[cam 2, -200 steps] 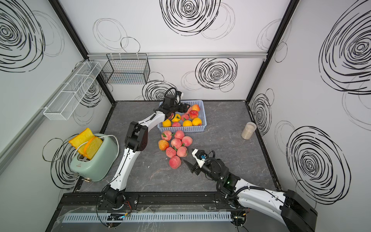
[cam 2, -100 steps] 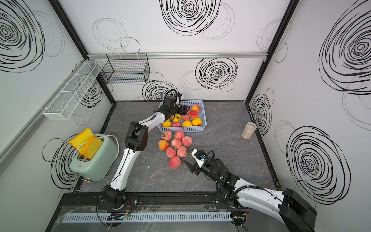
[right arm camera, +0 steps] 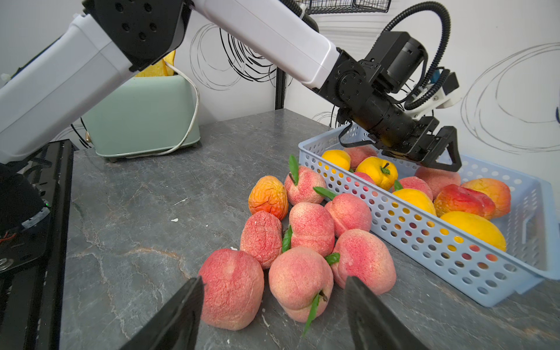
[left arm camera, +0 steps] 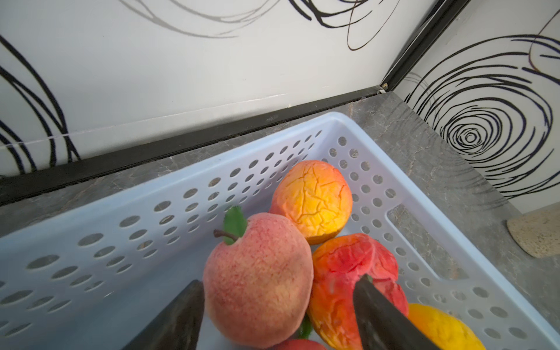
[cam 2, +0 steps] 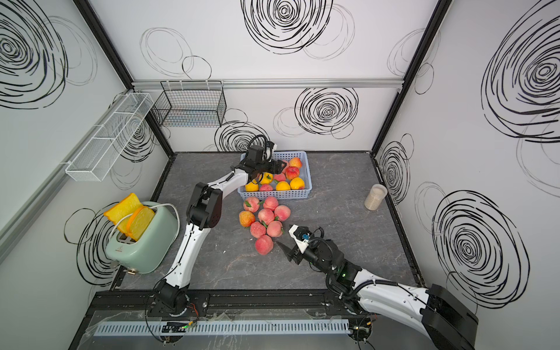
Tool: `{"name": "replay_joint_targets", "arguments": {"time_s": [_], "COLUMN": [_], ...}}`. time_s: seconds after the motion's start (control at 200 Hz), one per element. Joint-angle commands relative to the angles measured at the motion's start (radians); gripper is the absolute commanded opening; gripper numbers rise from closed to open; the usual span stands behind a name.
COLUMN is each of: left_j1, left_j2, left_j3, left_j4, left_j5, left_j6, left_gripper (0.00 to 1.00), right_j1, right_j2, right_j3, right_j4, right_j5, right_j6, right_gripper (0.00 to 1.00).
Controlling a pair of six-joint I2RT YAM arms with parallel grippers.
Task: Put the peaches into the basket
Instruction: Place the peach in the basket.
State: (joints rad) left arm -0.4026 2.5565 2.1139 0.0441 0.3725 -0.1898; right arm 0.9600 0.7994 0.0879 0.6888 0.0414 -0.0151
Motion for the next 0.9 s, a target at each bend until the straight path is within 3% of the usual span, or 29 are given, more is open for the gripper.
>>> {"name": "replay_joint_targets", "arguments": {"time_s": [0.0, 0.335, 0.66, 0.895], "left_j1": [0.009, -0.002, -0.050, -0.088], "left_j2": [-0.120, -0.387, -0.732, -0.972], "left_j3": [-0.027, -0.307, -0.636, -0.911], "left_j4": [0.027, 0.104, 0.052, 0.023], "left_j5": [0.024, 0.047, -0.062, -0.135], "left_j6": [0.027, 0.028, 0.065, 0.006], "left_gripper": [0.81, 0.81, 0.81, 0.81], "right_j1": [0.008, 0.007, 0.006, 0.005], "right_j2": [-0.006, -0.009, -0.028, -0.016], "right_j3": [0.006, 0.014, 0.014, 0.022], "right_j4": [0.028, 0.014, -0.001, -0.011], "right_j5": [0.015, 0.046, 0.091, 0.114], "right_j6": [0.002, 0.008, 0.016, 0.038], "right_gripper": [0.76, 0.77, 0.79, 0.80]}}
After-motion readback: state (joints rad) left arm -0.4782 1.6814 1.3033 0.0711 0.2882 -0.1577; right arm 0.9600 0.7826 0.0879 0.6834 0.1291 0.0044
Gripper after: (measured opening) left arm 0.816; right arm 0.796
